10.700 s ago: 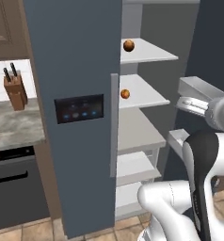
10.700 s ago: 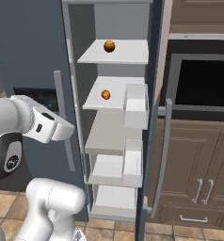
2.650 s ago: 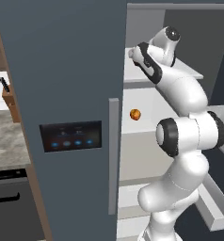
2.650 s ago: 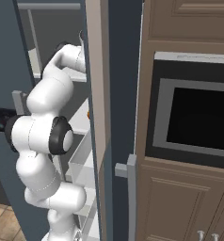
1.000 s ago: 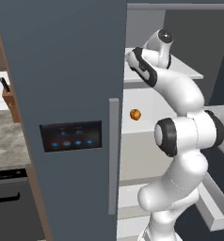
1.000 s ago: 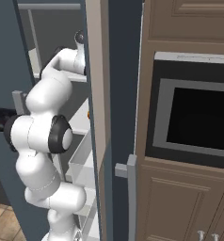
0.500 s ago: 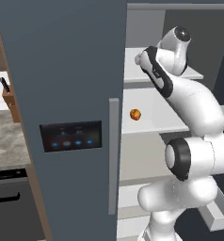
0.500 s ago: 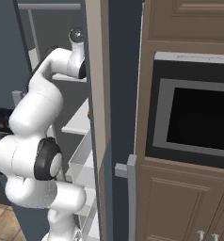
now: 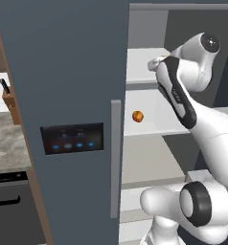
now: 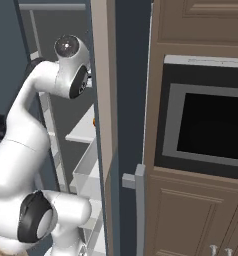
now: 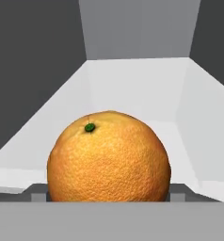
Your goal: Retrieve the orange and peach from the fridge and place them into the bowl on the dining table.
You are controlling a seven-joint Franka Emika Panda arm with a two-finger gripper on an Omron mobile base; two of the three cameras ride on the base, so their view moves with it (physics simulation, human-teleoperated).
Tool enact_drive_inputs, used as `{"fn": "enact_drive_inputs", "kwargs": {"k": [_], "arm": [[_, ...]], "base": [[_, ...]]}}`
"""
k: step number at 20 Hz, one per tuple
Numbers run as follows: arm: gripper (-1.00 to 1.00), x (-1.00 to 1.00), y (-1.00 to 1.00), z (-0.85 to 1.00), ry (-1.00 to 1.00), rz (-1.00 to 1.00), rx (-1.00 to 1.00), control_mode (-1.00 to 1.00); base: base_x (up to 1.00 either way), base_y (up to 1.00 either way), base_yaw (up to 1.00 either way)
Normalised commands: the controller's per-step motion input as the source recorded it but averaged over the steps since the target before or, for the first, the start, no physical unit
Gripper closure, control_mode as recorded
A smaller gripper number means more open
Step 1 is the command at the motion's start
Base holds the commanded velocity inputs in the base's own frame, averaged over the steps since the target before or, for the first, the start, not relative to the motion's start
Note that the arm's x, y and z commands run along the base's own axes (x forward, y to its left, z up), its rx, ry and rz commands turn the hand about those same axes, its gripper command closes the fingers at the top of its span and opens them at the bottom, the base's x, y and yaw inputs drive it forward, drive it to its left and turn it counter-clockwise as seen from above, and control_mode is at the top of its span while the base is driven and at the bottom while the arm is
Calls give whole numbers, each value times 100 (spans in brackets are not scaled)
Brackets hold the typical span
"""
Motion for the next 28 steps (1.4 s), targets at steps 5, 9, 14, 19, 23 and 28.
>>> {"fn": "enact_drive_inputs", "kwargs": {"k": [5,9,14,19,23,28], "arm": [[100,-73,0,0,-1,-1,0,-100],[100,-55,0,0,-1,0,0,100],[100,0,0,0,0,0,0,100],[100,0,0,0,0,0,0,100],[100,0,0,0,0,0,0,100],[100,0,0,0,0,0,0,100]], "base": [[0,0,0],[-21,0,0],[-89,0,0],[-90,2,0],[-60,13,5],[-46,1,24]]}}
